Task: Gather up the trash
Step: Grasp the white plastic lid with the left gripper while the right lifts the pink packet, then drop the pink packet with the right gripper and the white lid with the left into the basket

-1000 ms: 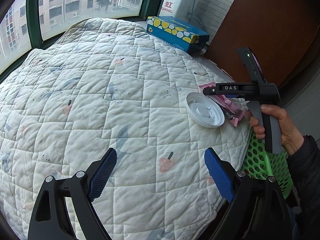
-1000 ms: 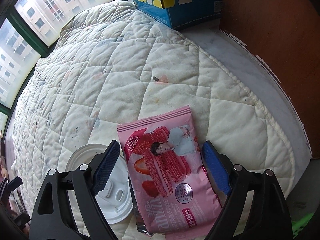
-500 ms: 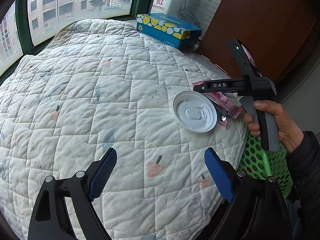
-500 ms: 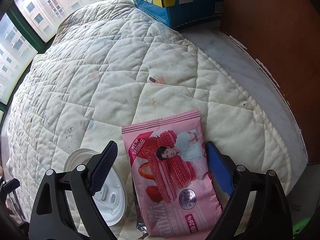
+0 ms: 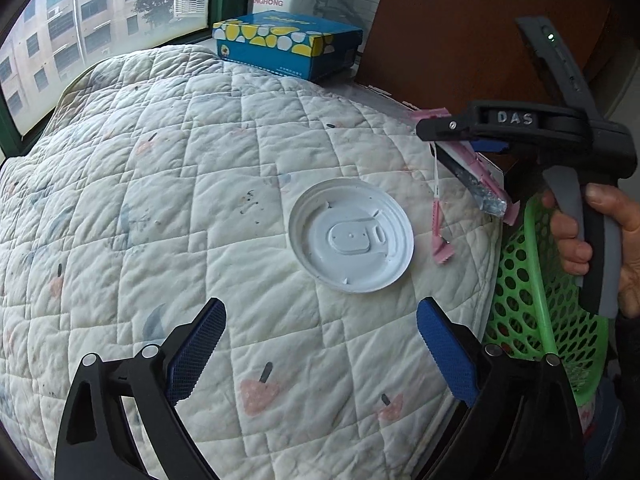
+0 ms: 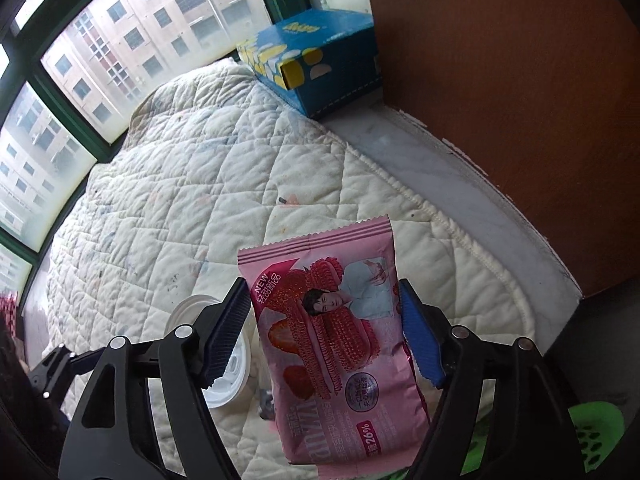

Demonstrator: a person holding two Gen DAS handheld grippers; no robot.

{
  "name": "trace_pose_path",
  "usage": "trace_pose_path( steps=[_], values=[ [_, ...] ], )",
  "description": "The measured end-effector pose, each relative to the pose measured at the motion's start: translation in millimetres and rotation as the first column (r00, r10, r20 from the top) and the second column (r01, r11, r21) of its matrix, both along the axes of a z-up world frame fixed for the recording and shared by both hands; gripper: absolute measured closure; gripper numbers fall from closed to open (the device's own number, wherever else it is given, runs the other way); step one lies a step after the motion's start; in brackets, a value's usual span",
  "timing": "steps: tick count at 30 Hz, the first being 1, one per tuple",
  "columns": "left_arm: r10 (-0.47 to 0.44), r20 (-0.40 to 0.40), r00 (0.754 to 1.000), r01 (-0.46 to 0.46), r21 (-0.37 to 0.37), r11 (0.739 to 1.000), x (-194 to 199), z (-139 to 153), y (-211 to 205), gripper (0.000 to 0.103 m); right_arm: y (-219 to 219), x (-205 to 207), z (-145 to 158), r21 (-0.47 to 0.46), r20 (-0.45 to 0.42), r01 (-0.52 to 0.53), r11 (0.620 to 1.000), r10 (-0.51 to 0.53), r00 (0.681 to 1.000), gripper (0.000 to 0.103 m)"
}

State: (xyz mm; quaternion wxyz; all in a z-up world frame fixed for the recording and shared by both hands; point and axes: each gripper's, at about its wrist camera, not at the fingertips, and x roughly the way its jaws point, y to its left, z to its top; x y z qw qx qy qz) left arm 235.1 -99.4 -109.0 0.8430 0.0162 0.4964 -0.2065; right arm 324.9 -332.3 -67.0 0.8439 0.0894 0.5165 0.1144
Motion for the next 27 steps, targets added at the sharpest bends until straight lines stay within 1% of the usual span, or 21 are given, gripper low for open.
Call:
trace_pose_path(
  steps=[5, 7, 8, 13, 18, 22, 24, 27],
  values=[
    [-0.055, -0.003, 0.999, 0.055, 0.024, 0.998, 13, -13, -24, 0.01, -16, -17, 31, 0.042, 0.08, 0.018, 0.999, -0.021, 0.997, 0.03],
    [-0.076, 0.003, 0.997, 0.076, 0.053, 0.996, 17, -18, -33, 0.01, -23, -26, 43, 0.06, 0.112, 0.028, 0.998, -0.035, 0.993, 0.03],
    [-0.081, 0.011, 0.997, 0.081, 0.068, 0.994, 19, -20, -37, 0.01, -27, -30, 48, 0.067, 0.124, 0.032, 0.997, -0.041, 0.991, 0.03],
    [-0.094, 0.007, 0.996, 0.093, 0.094, 0.991, 32, -30, -47, 0.01, -42, -52, 75, 0.089, 0.191, 0.045, 0.995, -0.062, 0.98, 0.03],
    [-0.087, -0.016, 0.996, 0.088, 0.101, 0.991, 46, -41, -53, 0.01, -50, -73, 90, 0.071, 0.238, 0.054, 0.996, -0.069, 0.969, 0.03],
    [-0.083, -0.012, 0.996, 0.084, 0.1, 0.991, 49, -43, -57, 0.01, -57, -96, 96, 0.043, 0.269, 0.068, 0.997, -0.077, 0.96, 0.03],
    [-0.079, -0.007, 0.997, 0.079, 0.101, 0.992, 50, -44, -58, 0.014, -61, -107, 99, 0.031, 0.279, 0.08, 0.996, -0.085, 0.957, 0.03],
    [-0.07, -0.006, 0.998, 0.07, 0.09, 0.993, 49, -44, -57, 0.014, -70, -122, 101, 0.031, 0.29, 0.108, 0.994, -0.113, 0.95, 0.03]
  ],
)
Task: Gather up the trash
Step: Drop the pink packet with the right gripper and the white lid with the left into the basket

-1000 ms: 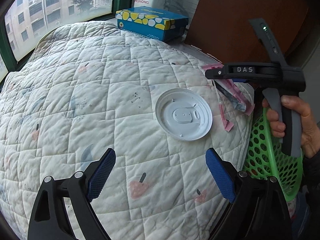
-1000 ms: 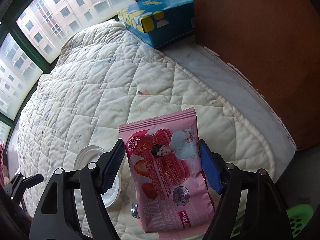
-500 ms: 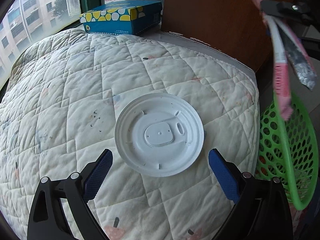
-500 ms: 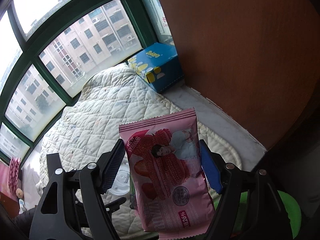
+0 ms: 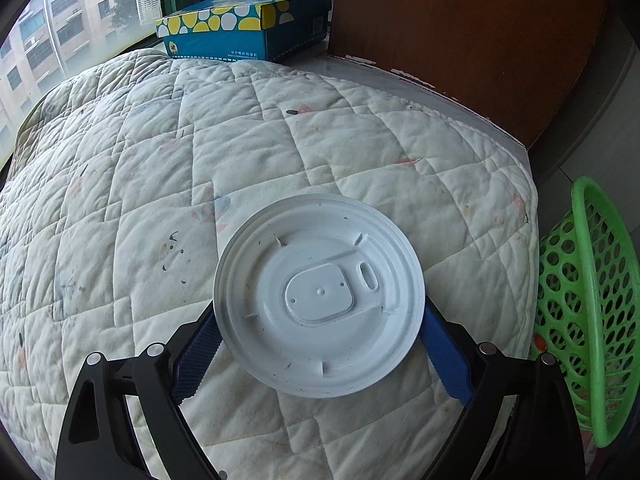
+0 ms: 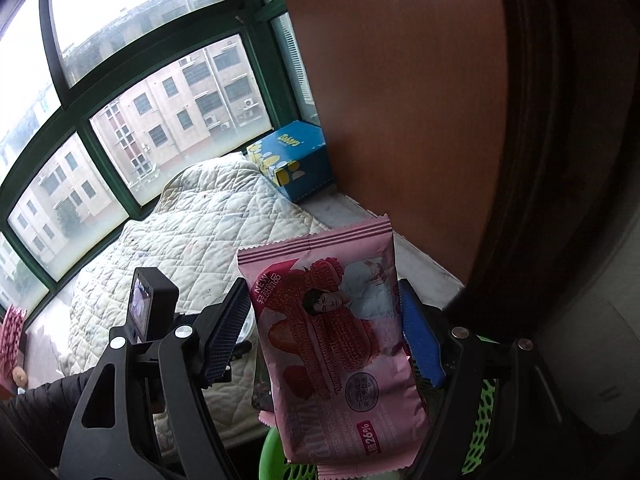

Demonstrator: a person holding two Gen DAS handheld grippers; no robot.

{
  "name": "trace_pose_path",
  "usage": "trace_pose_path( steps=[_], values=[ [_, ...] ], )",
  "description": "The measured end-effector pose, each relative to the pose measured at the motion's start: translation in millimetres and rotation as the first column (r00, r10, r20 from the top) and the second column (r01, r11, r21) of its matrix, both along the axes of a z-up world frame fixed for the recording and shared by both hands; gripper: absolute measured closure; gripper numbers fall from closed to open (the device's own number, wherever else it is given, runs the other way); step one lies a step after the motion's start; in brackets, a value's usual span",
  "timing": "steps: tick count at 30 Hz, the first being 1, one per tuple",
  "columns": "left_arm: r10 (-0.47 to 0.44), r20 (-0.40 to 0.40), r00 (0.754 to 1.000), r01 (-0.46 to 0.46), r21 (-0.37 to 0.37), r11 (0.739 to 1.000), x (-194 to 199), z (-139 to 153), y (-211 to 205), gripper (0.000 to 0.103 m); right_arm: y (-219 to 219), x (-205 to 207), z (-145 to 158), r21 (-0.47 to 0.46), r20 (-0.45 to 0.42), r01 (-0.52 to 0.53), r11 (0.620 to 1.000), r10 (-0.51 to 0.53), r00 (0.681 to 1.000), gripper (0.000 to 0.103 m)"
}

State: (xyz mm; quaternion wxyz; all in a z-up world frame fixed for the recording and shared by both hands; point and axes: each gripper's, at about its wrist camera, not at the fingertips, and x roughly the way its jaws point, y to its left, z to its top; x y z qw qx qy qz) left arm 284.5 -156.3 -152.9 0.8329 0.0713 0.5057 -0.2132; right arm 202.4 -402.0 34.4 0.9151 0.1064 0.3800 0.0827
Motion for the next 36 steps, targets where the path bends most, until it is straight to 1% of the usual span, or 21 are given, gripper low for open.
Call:
trace_pose_path(
  steps=[3, 6, 8, 13, 18, 23, 27, 29, 36],
  values=[
    [0.006, 0.007, 1.0, -0.006, -0.008, 1.0, -4, 4, 2, 0.014, -14, -19, 2, 0.004, 0.003, 0.036, 0.999, -0.036, 0.999, 0.03],
    [0.01, 0.022, 1.0, -0.009, -0.019, 1.0, -13, 15, 4, 0.015, -24, -35, -2, 0.008, -0.009, 0.069, 0.998, -0.069, 0.998, 0.03],
    [0.007, 0.036, 0.999, -0.006, -0.032, 0.999, -21, 25, 5, 0.015, -30, -45, -6, -0.003, -0.018, 0.098, 0.995, -0.098, 0.995, 0.03],
    [-0.005, 0.085, 0.996, 0.01, -0.055, 0.998, -46, 55, 7, 0.015, -43, -66, -15, 0.025, -0.05, 0.153, 0.988, -0.151, 0.987, 0.029],
    [-0.022, 0.135, 0.991, 0.033, -0.082, 0.996, -72, 86, 5, 0.015, -48, -84, -18, 0.015, -0.052, 0.189, 0.982, -0.188, 0.981, 0.028],
    [-0.051, 0.184, 0.982, 0.07, -0.099, 0.993, -95, 113, -4, 0.015, -54, -93, -19, 0.018, -0.055, 0.209, 0.978, -0.208, 0.977, 0.027],
    [-0.072, 0.215, 0.974, 0.097, -0.109, 0.989, -111, 131, -13, 0.015, -59, -103, -19, 0.027, -0.048, 0.22, 0.975, -0.219, 0.975, 0.02],
    [-0.082, 0.23, 0.97, 0.109, -0.11, 0.988, -117, 138, -18, 0.015, -62, -107, -18, 0.029, -0.042, 0.225, 0.974, -0.224, 0.974, 0.018],
    [-0.116, 0.247, 0.962, 0.149, -0.117, 0.982, -134, 149, -37, 0.014, -70, -127, -12, 0.039, -0.019, 0.229, 0.973, -0.228, 0.973, 0.017]
  ],
)
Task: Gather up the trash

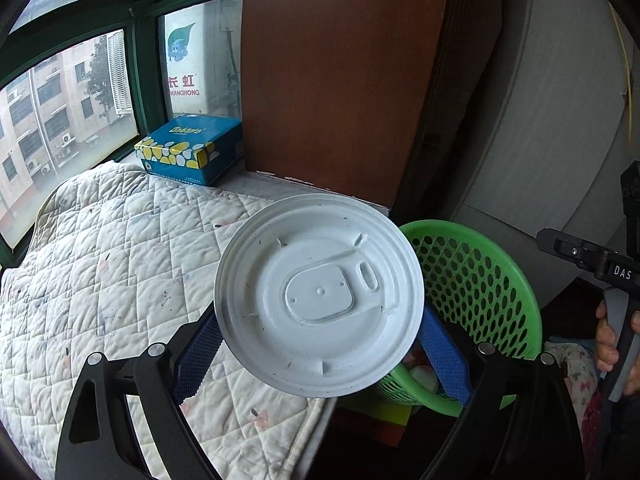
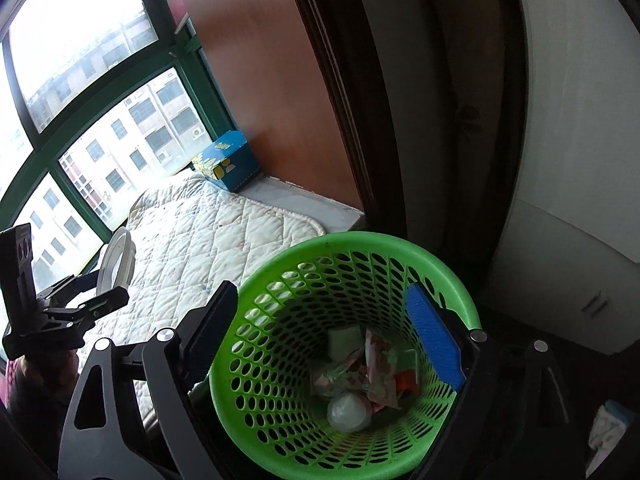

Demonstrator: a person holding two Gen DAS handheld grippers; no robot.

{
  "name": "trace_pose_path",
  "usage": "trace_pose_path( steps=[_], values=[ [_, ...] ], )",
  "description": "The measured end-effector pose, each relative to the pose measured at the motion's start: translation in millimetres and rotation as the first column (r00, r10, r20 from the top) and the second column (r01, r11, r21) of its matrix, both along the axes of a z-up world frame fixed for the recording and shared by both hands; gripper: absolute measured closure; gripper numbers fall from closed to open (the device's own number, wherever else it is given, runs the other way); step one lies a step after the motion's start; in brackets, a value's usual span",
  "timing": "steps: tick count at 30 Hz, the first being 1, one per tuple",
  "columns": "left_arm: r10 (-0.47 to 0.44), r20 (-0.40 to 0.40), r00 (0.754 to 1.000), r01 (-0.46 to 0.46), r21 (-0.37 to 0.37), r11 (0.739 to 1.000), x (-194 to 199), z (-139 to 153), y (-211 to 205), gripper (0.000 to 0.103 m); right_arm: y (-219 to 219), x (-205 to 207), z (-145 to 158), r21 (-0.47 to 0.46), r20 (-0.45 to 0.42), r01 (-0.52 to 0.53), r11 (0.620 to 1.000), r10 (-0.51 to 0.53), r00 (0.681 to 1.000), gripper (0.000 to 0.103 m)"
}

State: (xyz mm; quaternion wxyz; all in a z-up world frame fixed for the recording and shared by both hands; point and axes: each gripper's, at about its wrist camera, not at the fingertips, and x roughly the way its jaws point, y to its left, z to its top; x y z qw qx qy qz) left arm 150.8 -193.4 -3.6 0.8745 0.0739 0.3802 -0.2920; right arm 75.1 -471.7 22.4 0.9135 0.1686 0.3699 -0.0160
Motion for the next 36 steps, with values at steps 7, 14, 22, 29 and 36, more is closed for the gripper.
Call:
trace_pose_path(
  steps=[7, 14, 22, 29, 36],
  values=[
    [-0.05, -0.006, 0.999, 0.05, 0.0, 0.999, -14, 0, -24, 0.015, -1, -21, 6, 0.0, 0.027, 0.001, 1.0, -0.001, 1.0, 0.017],
    [-0.095, -0.026, 0.995, 0.095, 0.012, 0.995, -21, -5, -54, 0.014, -4, -38, 8, 0.01, 0.042, 0.004, 1.0, -0.004, 0.999, 0.017],
    [-0.132, -0.056, 0.99, 0.133, 0.022, 0.991, -28, -15, -80, 0.014, -6, -48, 6, 0.031, 0.043, 0.003, 1.0, -0.004, 0.999, 0.017],
    [-0.142, -0.081, 0.986, 0.144, 0.012, 0.99, -29, -18, -88, 0.013, -5, -53, 2, 0.047, 0.038, 0.004, 0.999, -0.006, 0.999, 0.017],
    [-0.129, -0.066, 0.989, 0.129, -0.002, 0.992, -33, -13, -79, 0.011, 1, -54, -1, 0.059, 0.032, -0.004, 0.998, 0.003, 0.999, 0.017]
  ],
)
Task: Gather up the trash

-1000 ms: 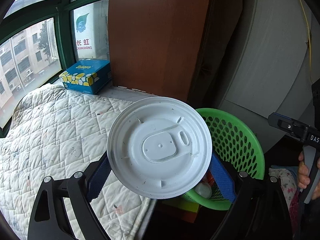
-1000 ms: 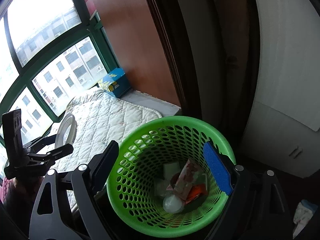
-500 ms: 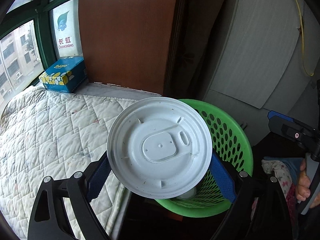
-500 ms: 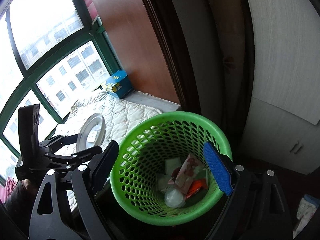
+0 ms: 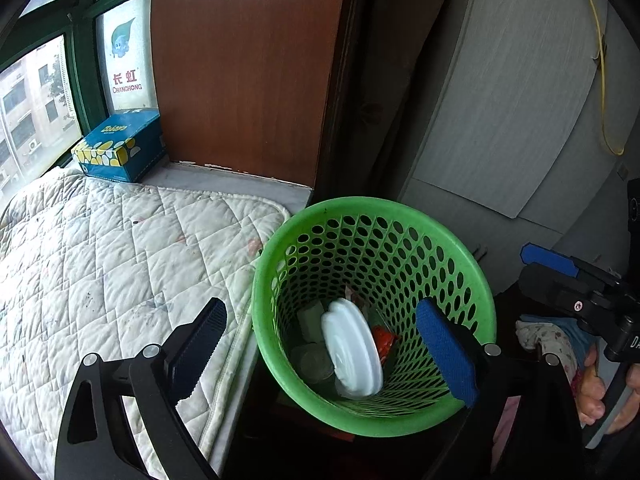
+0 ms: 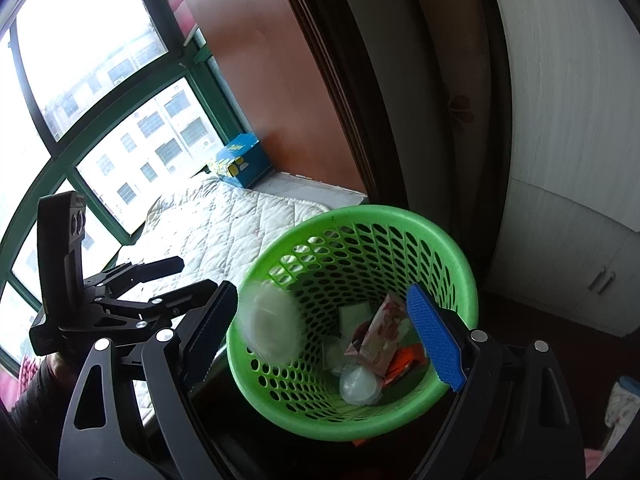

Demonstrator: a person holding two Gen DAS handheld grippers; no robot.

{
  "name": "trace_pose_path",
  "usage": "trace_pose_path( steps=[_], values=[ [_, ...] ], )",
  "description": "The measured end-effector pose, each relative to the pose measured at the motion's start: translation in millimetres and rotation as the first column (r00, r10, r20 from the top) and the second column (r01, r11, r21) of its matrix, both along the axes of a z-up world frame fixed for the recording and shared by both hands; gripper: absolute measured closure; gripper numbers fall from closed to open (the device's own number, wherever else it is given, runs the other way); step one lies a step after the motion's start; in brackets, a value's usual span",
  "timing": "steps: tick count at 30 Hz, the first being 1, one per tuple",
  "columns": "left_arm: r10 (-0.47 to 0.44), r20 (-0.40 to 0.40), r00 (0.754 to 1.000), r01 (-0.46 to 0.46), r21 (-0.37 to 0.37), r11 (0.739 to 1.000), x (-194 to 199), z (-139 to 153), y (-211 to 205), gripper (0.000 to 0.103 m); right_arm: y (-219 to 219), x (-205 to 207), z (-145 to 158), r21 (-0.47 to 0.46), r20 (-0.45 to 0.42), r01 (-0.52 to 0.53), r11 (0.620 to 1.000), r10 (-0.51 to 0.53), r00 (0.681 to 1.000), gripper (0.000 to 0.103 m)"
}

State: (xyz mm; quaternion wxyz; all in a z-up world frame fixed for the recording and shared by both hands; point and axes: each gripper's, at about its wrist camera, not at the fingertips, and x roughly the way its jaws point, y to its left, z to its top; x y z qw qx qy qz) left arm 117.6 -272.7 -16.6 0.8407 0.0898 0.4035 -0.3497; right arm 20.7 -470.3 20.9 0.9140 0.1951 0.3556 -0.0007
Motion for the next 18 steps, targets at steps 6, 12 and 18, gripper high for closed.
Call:
trace_pose_path(
  steps=[6, 12, 18],
  values=[
    [0.051, 0.02, 0.998, -0.051, -0.015, 0.999, -3, 9, 23, 0.01, 15, 2, 2, -0.021, 0.005, -0.02, 1.0, 0.02, 1.0, 0.017],
    [0.144, 0.044, 0.989, -0.143, -0.009, 0.99, -3, 16, 58, 0.01, 35, 9, 2, -0.022, 0.009, -0.043, 0.999, 0.044, 0.999, 0.015],
    [0.237, 0.074, 0.969, -0.237, -0.02, 0.971, -4, 26, 99, 0.01, 57, 16, 9, -0.032, 0.035, -0.071, 0.997, 0.072, 0.997, 0.013]
  ],
)
